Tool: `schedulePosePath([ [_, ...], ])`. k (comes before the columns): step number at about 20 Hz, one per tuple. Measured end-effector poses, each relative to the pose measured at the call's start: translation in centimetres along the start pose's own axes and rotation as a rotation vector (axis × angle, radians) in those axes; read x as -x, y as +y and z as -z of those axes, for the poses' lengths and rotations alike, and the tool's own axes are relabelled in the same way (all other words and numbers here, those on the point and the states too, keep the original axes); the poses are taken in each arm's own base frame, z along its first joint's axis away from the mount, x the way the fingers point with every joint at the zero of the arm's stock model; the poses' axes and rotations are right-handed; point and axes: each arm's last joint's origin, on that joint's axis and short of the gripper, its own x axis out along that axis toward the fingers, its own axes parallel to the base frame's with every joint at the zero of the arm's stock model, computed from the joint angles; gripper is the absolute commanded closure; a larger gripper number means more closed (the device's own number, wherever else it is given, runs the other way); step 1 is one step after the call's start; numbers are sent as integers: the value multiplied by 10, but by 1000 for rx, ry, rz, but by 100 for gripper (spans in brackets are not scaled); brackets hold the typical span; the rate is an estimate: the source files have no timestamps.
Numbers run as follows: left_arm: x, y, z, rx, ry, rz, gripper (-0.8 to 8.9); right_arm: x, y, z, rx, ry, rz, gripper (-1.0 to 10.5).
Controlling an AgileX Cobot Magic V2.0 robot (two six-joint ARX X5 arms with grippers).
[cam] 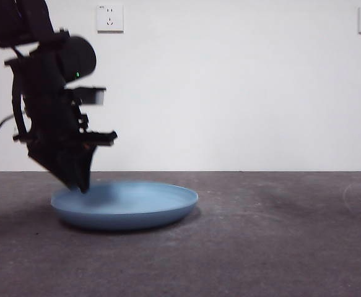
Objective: Pick up the plate,pick up the cloth,clean the plate with the cloth
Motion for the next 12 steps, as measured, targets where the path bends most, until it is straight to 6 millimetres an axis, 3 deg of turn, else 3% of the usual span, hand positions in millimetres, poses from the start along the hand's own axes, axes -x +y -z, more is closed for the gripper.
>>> schedulePosePath([
  [3, -2, 0, 1, 27, 5, 4, 423, -7, 1, 2, 4, 23, 0, 959],
  [6, 11, 0, -2, 61, -33, 10, 423, -21, 2, 6, 1, 69, 9, 959],
  [10, 49, -2, -10, 70, -146, 16, 423, -50, -1, 16, -16, 172, 36, 959],
  [12, 77, -6, -13, 66, -229, 27, 423, -68, -7, 24, -36, 232, 65, 958],
])
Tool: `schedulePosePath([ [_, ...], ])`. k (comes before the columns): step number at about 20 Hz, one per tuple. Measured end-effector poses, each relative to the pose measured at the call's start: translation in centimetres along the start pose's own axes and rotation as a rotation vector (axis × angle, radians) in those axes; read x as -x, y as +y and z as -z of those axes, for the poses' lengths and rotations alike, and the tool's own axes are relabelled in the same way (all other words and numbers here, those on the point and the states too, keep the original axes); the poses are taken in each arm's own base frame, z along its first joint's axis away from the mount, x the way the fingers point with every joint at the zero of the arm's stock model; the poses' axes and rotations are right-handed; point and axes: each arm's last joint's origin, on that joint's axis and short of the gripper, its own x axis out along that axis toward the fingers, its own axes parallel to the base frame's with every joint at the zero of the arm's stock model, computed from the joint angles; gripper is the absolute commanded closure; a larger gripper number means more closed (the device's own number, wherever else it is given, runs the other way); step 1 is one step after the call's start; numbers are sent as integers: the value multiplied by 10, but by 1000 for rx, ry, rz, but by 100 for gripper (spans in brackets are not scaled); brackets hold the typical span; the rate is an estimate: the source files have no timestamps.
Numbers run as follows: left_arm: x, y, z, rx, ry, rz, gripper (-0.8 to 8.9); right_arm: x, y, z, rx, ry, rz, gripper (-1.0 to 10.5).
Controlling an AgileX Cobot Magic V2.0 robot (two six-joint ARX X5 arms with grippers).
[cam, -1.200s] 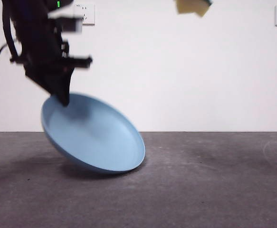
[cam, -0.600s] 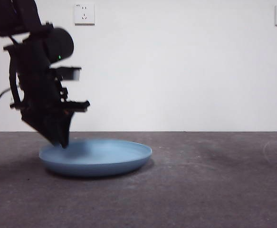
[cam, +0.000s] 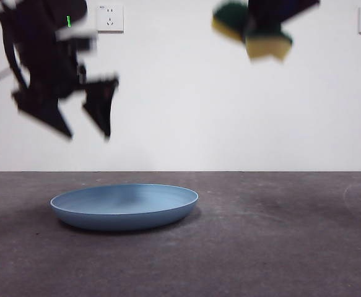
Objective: Pick up the plate,pick up the cloth,clean the plate with the cloth
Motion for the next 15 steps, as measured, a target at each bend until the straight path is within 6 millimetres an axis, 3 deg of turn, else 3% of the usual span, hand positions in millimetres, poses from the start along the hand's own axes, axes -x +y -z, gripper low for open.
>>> schedulePosePath([
  [1, 13, -2, -3, -4, -38, 6, 423, -9, -3, 2, -11, 27, 13, 959],
  [4, 81, -9, -12, -19, -226, 43, 423, -60, -15, 18, -74, 186, 35, 958],
  [9, 172, -11, 3, -25, -415, 81, 423, -137, -26, 52, -148, 357, -4, 943],
  [12, 200, -9, 16, -26, -450, 85, 423, -160, -27, 70, -164, 440, 5, 940],
  [14, 206, -8, 22, -26, -431, 82, 423, -163, -28, 76, -180, 477, -5, 927],
  [15, 205, -7, 24, -27, -411, 80, 423, -163, -28, 76, -183, 478, -4, 854],
])
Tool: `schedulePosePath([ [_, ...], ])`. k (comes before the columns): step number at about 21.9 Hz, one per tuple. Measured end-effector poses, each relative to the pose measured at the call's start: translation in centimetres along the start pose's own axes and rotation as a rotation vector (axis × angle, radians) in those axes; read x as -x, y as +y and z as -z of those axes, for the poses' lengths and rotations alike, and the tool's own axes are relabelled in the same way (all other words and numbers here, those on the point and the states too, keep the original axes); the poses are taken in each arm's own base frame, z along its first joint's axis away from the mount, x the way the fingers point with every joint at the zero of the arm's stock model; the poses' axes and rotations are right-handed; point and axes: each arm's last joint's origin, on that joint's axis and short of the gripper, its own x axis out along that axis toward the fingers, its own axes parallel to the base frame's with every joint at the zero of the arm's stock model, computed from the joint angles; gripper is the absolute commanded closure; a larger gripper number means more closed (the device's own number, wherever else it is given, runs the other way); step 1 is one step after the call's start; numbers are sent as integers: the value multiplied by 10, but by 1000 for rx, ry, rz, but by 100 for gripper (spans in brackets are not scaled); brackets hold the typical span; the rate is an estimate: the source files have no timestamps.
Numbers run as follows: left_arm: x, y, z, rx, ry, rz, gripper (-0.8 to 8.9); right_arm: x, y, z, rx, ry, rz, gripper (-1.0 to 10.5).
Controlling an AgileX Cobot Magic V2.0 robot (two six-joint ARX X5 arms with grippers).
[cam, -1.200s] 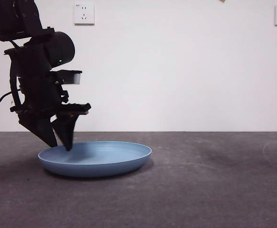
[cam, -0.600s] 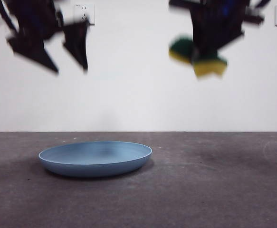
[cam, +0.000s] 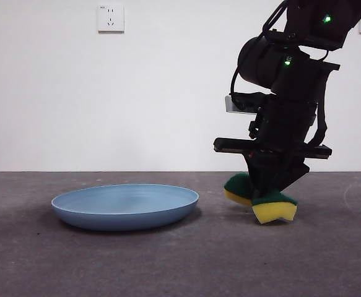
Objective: Pick up the plate,pick up the cloth,clean the plate with the cloth
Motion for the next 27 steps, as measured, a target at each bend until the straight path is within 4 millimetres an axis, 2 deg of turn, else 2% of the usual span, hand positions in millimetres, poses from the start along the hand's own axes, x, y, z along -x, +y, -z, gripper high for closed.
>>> schedulePosePath([
  [3, -2, 0, 4, -1, 42, -2, 423, 0, -1, 0, -5, 1, 2, 490],
  [4, -2, 0, 4, -1, 43, -2, 423, 0, -3, 0, -12, 4, 4, 407],
  [12, -2, 0, 4, -1, 45, -2, 424, 1, -5, 0, -23, 3, 8, 411],
  [14, -5, 0, 4, -1, 53, -4, 433, 13, -5, -1, -22, -16, 5, 415],
  [16, -9, 0, 4, -1, 62, -5, 434, 41, -5, -6, -23, -97, -5, 431],
  [17, -9, 0, 4, -1, 60, -6, 441, 58, -5, -8, -25, -146, -11, 532],
  [18, -10, 0, 4, -2, 57, -7, 451, 76, -5, -9, -27, -195, -18, 685],
  [19, -10, 0, 4, -3, 56, -7, 556, 94, -6, -8, -28, -236, -23, 841],
  [20, -10, 0, 4, -10, 56, -7, 718, 111, -6, -7, -29, -278, -29, 955],
  [21, -10, 0, 4, -19, 56, -6, 840, 129, -7, -5, -30, -328, -37, 961],
  [25, -10, 0, 4, -39, 56, -5, 821, 195, -10, 12, -34, -512, -60, 958],
  [27, -8, 0, 4, -43, 52, -2, 821, 218, -12, 24, -34, -557, -67, 958],
])
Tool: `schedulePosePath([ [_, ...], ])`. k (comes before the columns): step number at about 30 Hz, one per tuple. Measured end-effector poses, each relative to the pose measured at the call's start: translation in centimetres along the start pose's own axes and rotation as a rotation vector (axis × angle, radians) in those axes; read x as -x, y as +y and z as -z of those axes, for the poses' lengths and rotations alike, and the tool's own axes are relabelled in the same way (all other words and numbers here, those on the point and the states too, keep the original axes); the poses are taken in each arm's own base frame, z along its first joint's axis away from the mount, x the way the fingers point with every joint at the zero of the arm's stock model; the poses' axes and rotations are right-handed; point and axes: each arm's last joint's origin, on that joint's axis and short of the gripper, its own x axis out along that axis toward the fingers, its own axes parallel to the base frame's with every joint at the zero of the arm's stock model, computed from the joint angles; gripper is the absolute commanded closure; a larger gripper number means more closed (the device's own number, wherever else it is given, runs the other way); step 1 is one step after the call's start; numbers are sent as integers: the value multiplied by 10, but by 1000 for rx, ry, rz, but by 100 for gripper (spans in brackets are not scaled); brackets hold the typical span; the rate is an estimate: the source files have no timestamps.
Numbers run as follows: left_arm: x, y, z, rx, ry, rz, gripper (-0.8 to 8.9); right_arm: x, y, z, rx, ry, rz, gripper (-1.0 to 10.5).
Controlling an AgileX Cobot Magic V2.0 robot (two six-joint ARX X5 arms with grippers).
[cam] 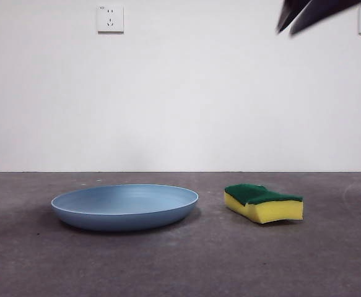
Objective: Pick up the plate,pick up the cloth,clean the plate with the cloth
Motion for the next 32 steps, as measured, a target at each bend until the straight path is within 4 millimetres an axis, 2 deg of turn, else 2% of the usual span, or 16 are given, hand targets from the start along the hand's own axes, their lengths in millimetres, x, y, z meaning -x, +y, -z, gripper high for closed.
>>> schedulePosePath([
  [2, 12, -2, 0, -17, -32, 10, 821, 25, 2, 0, 8, -50, -16, 958],
  [5, 43, -5, 2, -51, -132, 34, 821, 58, 7, -1, 38, -163, -17, 958],
  [7, 52, -5, 6, -57, -183, 36, 821, 70, 9, -1, 53, -209, -3, 958],
  [10, 55, -4, 24, -56, -225, 32, 821, 82, 10, 7, 74, -255, -3, 958],
  [14, 46, -3, 62, -44, -256, 33, 821, 78, 10, 33, 92, -256, 11, 959],
  [20, 26, -3, 116, -23, -262, 35, 821, 59, 7, 75, 102, -236, 44, 958],
  [24, 24, -3, 116, -18, -285, 36, 817, 52, 8, 77, 108, -213, 51, 945],
  [32, 23, -3, 119, -19, -249, 36, 817, 53, 8, 77, 107, -215, 50, 946],
])
